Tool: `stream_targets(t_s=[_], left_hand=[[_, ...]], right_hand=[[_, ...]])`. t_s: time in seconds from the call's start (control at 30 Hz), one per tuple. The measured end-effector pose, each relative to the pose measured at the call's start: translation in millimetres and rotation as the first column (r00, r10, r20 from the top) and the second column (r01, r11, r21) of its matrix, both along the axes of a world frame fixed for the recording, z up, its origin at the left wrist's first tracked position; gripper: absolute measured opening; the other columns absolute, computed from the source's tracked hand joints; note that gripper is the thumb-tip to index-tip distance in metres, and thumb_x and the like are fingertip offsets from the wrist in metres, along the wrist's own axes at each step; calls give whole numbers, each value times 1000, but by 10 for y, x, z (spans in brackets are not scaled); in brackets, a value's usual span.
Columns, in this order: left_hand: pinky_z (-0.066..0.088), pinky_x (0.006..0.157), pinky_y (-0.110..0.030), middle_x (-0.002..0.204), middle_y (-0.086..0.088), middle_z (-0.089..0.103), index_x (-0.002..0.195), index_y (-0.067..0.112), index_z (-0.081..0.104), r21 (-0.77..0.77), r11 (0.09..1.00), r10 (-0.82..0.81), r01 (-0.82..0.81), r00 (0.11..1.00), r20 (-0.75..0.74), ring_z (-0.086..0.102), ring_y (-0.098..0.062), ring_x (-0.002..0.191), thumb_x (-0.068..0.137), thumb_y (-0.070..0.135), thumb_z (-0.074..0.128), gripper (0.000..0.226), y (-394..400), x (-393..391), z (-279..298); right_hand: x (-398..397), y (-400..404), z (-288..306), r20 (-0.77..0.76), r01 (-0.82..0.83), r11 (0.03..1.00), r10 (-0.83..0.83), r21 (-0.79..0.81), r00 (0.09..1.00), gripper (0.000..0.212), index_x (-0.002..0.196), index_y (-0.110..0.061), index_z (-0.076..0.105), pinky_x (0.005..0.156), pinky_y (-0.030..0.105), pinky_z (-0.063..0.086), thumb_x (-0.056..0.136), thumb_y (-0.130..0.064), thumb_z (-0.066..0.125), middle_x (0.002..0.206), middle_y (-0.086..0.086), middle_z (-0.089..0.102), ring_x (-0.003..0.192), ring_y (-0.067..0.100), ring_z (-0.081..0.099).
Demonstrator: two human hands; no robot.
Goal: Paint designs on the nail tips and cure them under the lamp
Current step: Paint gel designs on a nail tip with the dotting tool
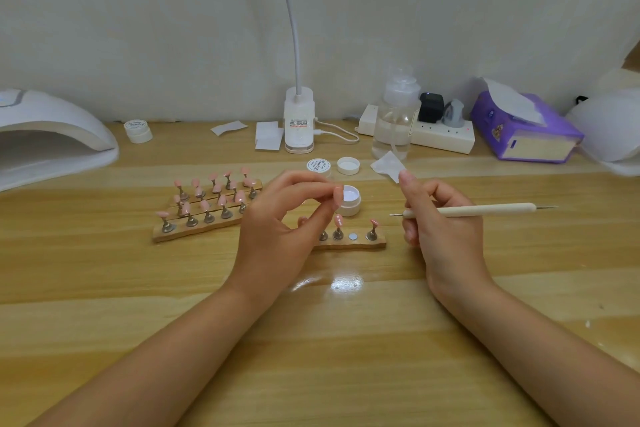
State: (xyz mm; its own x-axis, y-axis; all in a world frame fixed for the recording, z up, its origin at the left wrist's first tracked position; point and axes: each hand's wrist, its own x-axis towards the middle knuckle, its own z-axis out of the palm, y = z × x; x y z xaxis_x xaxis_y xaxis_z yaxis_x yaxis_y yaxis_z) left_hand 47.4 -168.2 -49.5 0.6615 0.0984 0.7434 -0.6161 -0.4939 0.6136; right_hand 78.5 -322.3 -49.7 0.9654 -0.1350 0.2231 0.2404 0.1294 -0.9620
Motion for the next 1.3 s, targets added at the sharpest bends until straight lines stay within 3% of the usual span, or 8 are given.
stream_targets(t_s=[0.23, 0.47, 0.63, 0.8, 0.87, 1.07, 1.2, 1.3], left_hand=[[48, 66, -17, 79, 8, 66, 84, 17, 67, -26, 998, -66, 65, 997, -42, 63, -3, 76, 76, 6, 67, 14, 10, 11, 4], [44, 73, -9, 79, 7, 66, 89, 20, 65, -24, 998, -66, 65, 997, -44, 62, -1, 75, 76, 7, 66, 18, 8, 10, 15], [43, 73, -8, 80, 9, 66, 86, 23, 65, -45, 997, -64, 61, 996, -66, 61, 0, 76, 77, 9, 66, 16, 0, 9, 23], [46, 67, -14, 80, 5, 67, 84, 20, 66, -62, 996, -67, 62, 994, -84, 62, -3, 77, 78, 8, 66, 14, 6, 10, 26], [48, 63, -20, 81, 4, 67, 83, 18, 67, -88, 995, -64, 55, 993, -104, 62, -6, 77, 78, 8, 67, 12, 8, 13, 21], [44, 75, -11, 82, 4, 67, 83, 14, 68, -75, 996, -60, 52, 993, -104, 62, -2, 79, 78, 14, 65, 5, 25, 34, 1], [43, 76, -10, 81, 4, 67, 83, 14, 68, -56, 997, -53, 47, 994, -99, 62, -2, 79, 78, 7, 67, 9, 36, 43, -13], [42, 75, -9, 81, 5, 67, 83, 15, 68, -52, 997, -54, 50, 994, -91, 62, -1, 79, 78, 10, 66, 7, 35, 44, -11]], right_hand=[[133, -19, 106, -142, -92, 995, 87, -27, 986, 37, 55, -17, 47, 38, 16, 32, 62, -47, 68, 40, -6, 46, 36, 5, 36], [435, 85, 206, -62, -165, 962, 155, -219, 986, 28, 67, -16, 52, 41, 15, 33, 80, -33, 68, 42, -6, 53, 38, 3, 38], [584, 169, 201, -17, -132, 878, 140, -460, 990, 39, 58, -17, 46, 42, 9, 35, 77, -39, 71, 39, -5, 53, 35, -1, 44], [645, 220, 191, 55, -26, 754, 83, -656, 995, 46, 51, -17, 42, 57, 30, 41, 74, -44, 72, 49, -4, 52, 52, 10, 50], [651, 245, 186, 87, -6, 727, 91, -687, 992, 47, 50, -17, 41, 54, 28, 36, 75, -43, 71, 46, -9, 46, 49, 7, 45], [641, 327, 188, 118, 36, 629, 90, -777, 989, 48, 48, -20, 40, 46, 26, 27, 76, -46, 68, 43, -9, 43, 47, 4, 42], [636, 344, 183, 129, 45, 585, 103, -810, 986, 48, 49, -19, 40, 47, 26, 28, 78, -47, 66, 47, -7, 45, 50, 6, 44], [638, 348, 172, 155, 60, 561, 123, -826, 980, 47, 50, -16, 41, 52, 29, 35, 80, -44, 65, 51, -1, 51, 57, 18, 51]])
